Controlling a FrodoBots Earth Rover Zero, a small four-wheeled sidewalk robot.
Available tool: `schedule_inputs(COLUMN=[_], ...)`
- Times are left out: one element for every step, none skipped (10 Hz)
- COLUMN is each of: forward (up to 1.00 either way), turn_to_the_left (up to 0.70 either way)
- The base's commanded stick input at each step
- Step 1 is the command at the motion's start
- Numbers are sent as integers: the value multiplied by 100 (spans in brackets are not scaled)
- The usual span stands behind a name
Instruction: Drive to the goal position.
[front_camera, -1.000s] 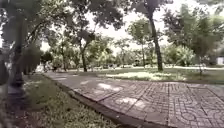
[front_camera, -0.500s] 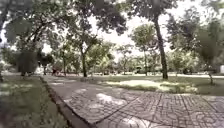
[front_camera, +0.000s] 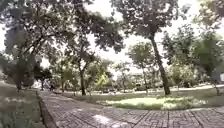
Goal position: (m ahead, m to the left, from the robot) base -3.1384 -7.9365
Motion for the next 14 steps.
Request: schedule_inputs(forward=[100,100,100,100,100,100,100,100,100,100,100,100,100,100], turn_to_the_left=[0,0,0,0,0,0,0,0,0,0,0,0,0,0])
